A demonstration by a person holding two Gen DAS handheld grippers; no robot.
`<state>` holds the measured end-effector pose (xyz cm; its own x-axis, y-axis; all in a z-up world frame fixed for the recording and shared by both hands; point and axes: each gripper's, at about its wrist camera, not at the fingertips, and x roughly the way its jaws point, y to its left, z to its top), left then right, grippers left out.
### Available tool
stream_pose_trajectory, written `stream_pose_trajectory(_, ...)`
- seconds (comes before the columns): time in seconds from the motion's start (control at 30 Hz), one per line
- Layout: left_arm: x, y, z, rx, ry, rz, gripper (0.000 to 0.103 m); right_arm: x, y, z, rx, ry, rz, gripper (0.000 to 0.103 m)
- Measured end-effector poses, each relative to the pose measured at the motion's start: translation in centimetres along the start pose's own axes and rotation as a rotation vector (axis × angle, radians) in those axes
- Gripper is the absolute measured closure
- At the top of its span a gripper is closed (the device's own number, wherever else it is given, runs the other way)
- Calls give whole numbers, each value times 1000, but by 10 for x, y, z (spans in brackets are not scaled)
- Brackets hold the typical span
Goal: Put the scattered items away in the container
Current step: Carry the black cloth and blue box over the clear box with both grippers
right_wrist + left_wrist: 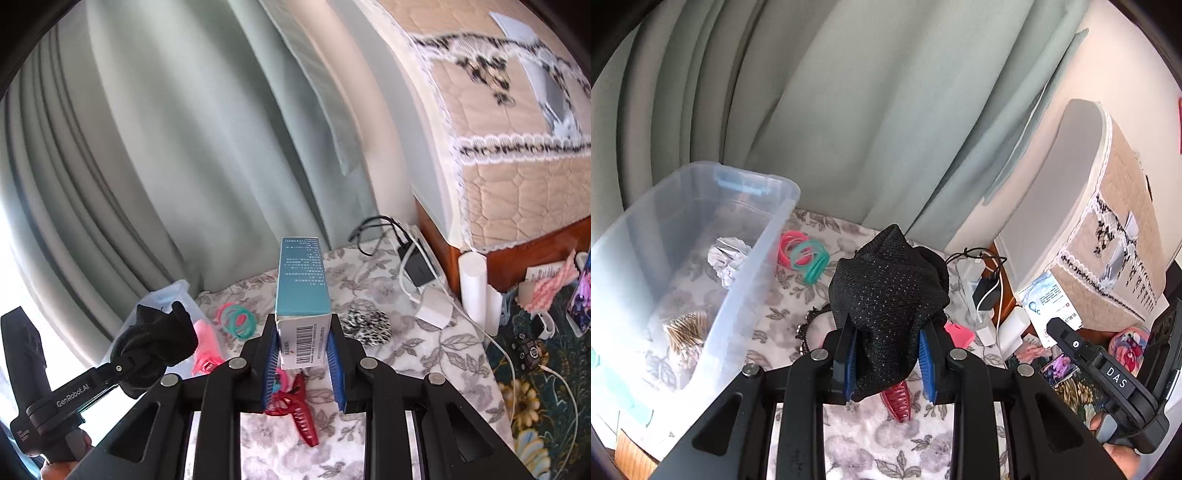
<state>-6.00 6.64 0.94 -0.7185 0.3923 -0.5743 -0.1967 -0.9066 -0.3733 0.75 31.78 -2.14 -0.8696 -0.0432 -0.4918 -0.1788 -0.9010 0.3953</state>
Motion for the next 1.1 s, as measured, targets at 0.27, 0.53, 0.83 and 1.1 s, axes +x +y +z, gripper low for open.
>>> stream_pose_trajectory(0.27,-52,24,12,-39,-115,24,74,-26,57,3,-101,-46,70,76)
stream_pose_trajectory(0.53,-92,68,15,-123,-185,60,74,-26,116,6,-173,-44,162,76)
stream_pose_trajectory(0.83,-110,123,10,-239,-219,136,74,-1,183,-19,-323,38,236,76)
stream_pose_trajectory(1.1,-105,163,4,-301,-202,207,74,41,220,-41,-405,136,281,76)
